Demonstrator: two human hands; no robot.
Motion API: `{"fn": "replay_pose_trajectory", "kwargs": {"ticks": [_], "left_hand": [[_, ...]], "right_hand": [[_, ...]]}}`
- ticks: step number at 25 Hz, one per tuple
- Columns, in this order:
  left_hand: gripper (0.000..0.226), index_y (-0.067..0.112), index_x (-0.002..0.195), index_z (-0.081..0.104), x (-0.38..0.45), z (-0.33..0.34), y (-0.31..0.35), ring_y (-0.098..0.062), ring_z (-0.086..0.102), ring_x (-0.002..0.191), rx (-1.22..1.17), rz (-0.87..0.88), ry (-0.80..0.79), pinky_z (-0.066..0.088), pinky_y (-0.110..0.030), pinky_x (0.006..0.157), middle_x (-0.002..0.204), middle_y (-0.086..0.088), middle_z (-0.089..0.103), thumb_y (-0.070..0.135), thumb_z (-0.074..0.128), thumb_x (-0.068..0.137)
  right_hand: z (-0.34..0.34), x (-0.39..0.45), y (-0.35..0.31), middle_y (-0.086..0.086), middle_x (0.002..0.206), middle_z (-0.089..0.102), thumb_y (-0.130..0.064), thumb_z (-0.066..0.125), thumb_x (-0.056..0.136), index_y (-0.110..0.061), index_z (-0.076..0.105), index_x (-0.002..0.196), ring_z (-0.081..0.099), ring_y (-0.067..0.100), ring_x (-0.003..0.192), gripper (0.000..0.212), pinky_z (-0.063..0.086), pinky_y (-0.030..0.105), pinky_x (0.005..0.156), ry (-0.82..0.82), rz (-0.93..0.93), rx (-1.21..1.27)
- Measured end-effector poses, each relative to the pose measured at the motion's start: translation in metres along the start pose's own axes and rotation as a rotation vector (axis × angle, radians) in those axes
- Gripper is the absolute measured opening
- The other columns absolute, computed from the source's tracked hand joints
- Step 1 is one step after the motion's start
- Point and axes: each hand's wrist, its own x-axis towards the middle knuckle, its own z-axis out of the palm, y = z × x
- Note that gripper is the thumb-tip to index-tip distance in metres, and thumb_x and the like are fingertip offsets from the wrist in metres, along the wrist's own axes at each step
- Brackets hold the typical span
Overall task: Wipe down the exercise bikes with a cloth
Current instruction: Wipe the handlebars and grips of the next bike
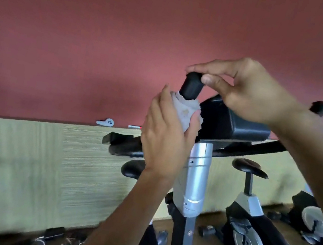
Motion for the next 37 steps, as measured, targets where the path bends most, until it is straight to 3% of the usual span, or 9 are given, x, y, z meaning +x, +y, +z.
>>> {"fn": "replay_pose_trajectory", "kwargs": {"ticks": [5,11,14,16,17,22,28,33,37], "left_hand": [[0.066,0.006,0.139,0.052,0.034,0.009,0.036,-0.025,0.068,0.088,0.206,-0.029,0.128,0.046,-0.032,0.058,0.114,-0.008,0.065,0.057,0.046,0.096],[0.065,0.001,0.143,0.044,-0.004,0.02,0.017,-0.029,0.064,0.111,0.251,-0.018,0.232,0.061,-0.044,0.078,0.129,-0.015,0.06,0.053,0.044,0.103],[0.066,0.002,0.143,0.046,0.011,0.019,0.03,-0.028,0.066,0.102,0.27,-0.034,0.219,0.058,-0.041,0.07,0.125,-0.013,0.06,0.049,0.055,0.097],[0.067,0.005,0.144,0.047,0.025,0.02,0.037,-0.025,0.066,0.099,0.283,-0.026,0.216,0.053,-0.035,0.067,0.124,-0.009,0.061,0.051,0.055,0.096],[0.067,0.007,0.145,0.046,0.026,0.02,0.039,-0.023,0.066,0.099,0.266,-0.034,0.233,0.05,-0.032,0.068,0.124,-0.007,0.061,0.051,0.054,0.095],[0.067,0.005,0.146,0.041,-0.013,0.022,0.017,-0.026,0.061,0.118,0.202,-0.075,0.247,0.058,-0.044,0.085,0.134,-0.01,0.057,0.046,0.059,0.096],[0.068,0.012,0.15,0.04,0.023,0.022,0.038,-0.019,0.061,0.11,0.227,-0.054,0.234,0.045,-0.029,0.077,0.128,-0.003,0.059,0.048,0.056,0.095],[0.07,0.006,0.149,0.039,-0.007,0.02,0.021,-0.023,0.06,0.118,0.183,-0.071,0.227,0.054,-0.039,0.084,0.134,-0.007,0.056,0.044,0.06,0.095],[0.071,0.008,0.152,0.034,0.008,0.017,0.029,-0.022,0.059,0.116,0.192,-0.065,0.171,0.046,-0.031,0.083,0.136,-0.007,0.054,0.042,0.06,0.096]], "right_hand": [[-0.005,0.012,0.02,-0.007,0.115,0.074,-0.017,0.059,0.102,-0.022,0.073,0.122,0.071,0.005,0.102,0.025,0.042,0.0,0.091,-0.039,-0.143,0.07],[-0.001,0.014,0.027,-0.013,0.122,0.068,-0.018,0.059,0.103,-0.018,0.073,0.123,0.05,-0.012,0.115,0.025,0.017,-0.013,0.088,-0.01,-0.287,0.105],[-0.002,0.016,0.032,-0.003,0.114,0.076,-0.019,0.055,0.104,-0.018,0.076,0.117,0.066,0.013,0.108,0.025,0.037,0.009,0.103,-0.038,-0.329,0.054],[-0.001,0.021,0.035,0.008,0.102,0.076,-0.015,0.052,0.102,-0.011,0.075,0.11,0.067,0.026,0.099,0.024,0.049,0.036,0.097,-0.045,-0.333,0.014],[-0.001,0.023,0.036,0.01,0.102,0.075,-0.013,0.053,0.102,-0.01,0.075,0.108,0.067,0.027,0.1,0.023,0.05,0.038,0.094,-0.051,-0.329,0.031],[0.003,0.022,0.031,-0.004,0.119,0.074,-0.013,0.065,0.098,-0.019,0.076,0.118,0.056,-0.004,0.105,0.023,0.03,-0.008,0.082,0.002,-0.271,0.21],[0.011,0.02,0.033,-0.001,0.096,0.078,-0.003,0.063,0.094,-0.015,0.081,0.102,0.067,-0.002,0.075,0.023,0.045,0.007,0.076,0.059,-0.228,0.341],[0.022,0.014,0.026,0.0,0.109,0.077,-0.003,0.062,0.094,-0.01,0.079,0.106,0.054,-0.01,0.09,0.022,0.033,-0.004,0.08,0.178,-0.226,0.317],[0.029,0.012,0.027,0.004,0.108,0.077,0.002,0.058,0.093,-0.007,0.079,0.105,0.061,0.0,0.094,0.026,0.042,0.001,0.085,0.219,-0.216,0.34]]}}
